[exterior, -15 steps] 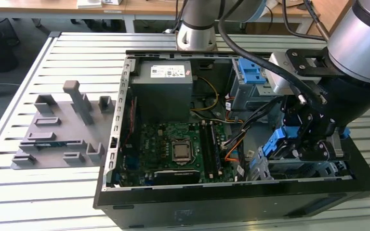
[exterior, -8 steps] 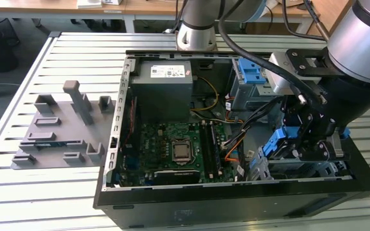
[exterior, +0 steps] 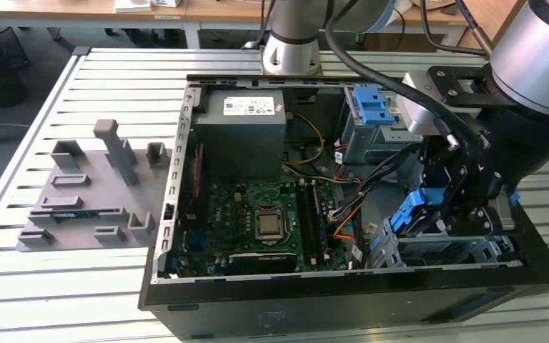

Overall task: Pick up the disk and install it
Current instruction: 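Insert the disk into the insertion slot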

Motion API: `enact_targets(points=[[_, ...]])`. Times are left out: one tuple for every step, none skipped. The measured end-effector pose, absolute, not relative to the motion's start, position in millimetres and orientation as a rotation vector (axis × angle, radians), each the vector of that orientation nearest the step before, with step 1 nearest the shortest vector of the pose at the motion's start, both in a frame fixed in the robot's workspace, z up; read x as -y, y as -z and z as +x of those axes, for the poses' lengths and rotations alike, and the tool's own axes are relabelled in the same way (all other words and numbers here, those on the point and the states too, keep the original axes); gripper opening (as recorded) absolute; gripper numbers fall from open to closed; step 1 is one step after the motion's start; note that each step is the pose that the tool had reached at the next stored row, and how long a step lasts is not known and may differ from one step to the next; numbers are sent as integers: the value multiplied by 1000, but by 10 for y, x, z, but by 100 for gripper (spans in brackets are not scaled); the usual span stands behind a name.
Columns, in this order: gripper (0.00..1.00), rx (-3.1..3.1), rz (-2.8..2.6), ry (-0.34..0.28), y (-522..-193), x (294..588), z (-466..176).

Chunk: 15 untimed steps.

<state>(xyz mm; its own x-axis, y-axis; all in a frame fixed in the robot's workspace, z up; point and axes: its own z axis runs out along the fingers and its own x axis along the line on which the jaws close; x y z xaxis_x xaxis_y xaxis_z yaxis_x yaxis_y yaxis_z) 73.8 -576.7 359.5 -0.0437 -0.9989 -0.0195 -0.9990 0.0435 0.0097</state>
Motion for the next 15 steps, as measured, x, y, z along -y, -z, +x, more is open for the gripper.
enact_targets(points=[[44, -2264, -2167, -32, -3607, 5767, 738], [44, -2264, -2167, -32, -3617, 5767, 738], [44, -2264, -2167, -32, -3627, 5767, 738], [44, -2264, -2167, -32, -3636, 5768, 738], [44, -2264, -2167, -32, -3642, 5768, 738], [44, -2264, -2167, -32, -3647, 5768, 738], [44, -2264, -2167, -32, -3653, 5768, 738], [44, -2264, -2167, -32, -3659, 5768, 738], [44, -2264, -2167, -32, -3664, 5768, 738], [44, -2264, -2167, -32, -3672, 5767, 738], [44, -2264, -2167, -32, -3683, 5767, 738], [44, -2264, -2167, -32, -3694, 5767, 738], [44, -2264, -2167, -32, -3704, 5768, 738], [44, -2264, -2167, -32, -3717, 5768, 738], [44, -2263, -2167, -33, -3734, 5767, 738]])
